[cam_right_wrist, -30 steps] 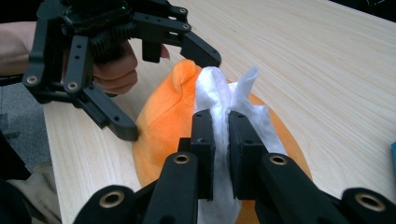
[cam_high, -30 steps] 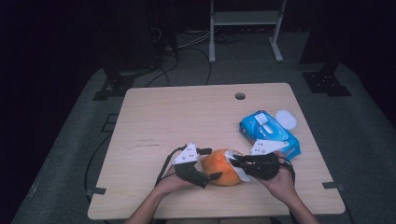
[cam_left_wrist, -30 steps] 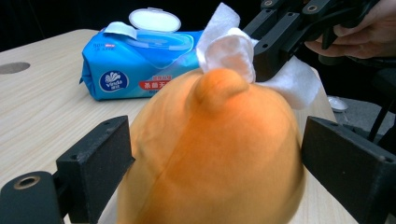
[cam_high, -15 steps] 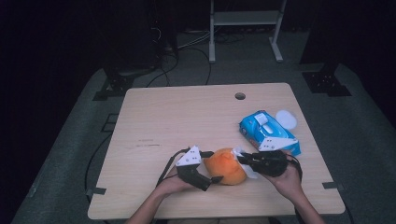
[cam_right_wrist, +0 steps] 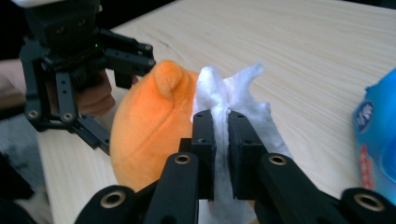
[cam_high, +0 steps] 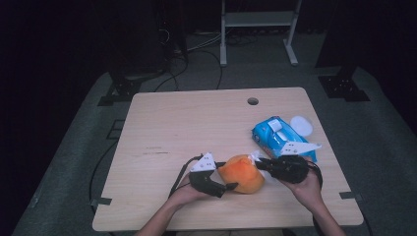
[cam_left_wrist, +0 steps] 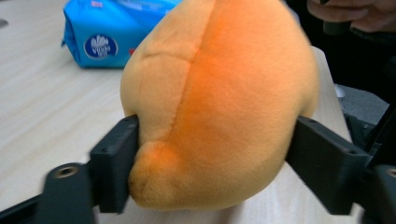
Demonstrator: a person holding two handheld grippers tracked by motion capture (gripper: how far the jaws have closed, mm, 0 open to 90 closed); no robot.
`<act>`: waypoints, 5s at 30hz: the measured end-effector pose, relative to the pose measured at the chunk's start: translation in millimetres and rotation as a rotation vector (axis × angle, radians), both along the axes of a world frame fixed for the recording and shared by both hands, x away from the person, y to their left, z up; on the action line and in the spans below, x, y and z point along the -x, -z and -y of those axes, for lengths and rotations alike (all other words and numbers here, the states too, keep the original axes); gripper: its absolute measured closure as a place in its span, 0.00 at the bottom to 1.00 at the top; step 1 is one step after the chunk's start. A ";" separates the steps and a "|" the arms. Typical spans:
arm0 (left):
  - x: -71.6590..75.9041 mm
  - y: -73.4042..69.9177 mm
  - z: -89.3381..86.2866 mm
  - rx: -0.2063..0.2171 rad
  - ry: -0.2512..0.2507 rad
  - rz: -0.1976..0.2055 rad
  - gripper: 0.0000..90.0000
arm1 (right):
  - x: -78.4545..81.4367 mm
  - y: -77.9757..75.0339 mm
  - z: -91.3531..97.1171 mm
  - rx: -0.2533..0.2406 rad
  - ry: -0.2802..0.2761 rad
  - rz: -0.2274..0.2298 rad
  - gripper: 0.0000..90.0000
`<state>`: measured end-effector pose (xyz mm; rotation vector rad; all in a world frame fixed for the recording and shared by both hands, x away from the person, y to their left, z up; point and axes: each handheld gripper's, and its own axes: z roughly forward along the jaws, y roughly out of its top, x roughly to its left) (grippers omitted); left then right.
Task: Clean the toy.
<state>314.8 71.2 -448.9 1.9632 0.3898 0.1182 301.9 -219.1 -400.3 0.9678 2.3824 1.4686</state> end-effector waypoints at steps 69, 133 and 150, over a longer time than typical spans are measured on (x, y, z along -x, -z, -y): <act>23.1 -6.7 20.4 -0.040 -0.046 0.134 0.13 | 12.3 -9.4 -24.2 -0.022 -0.063 0.024 0.92; 24.2 0.1 9.7 -0.056 0.018 0.168 0.38 | 4.3 -6.7 -1.0 -0.004 0.008 0.000 0.93; 6.7 1.3 0.2 0.031 -0.065 0.023 0.37 | 23.1 -12.2 -41.3 -0.030 -0.157 0.024 0.93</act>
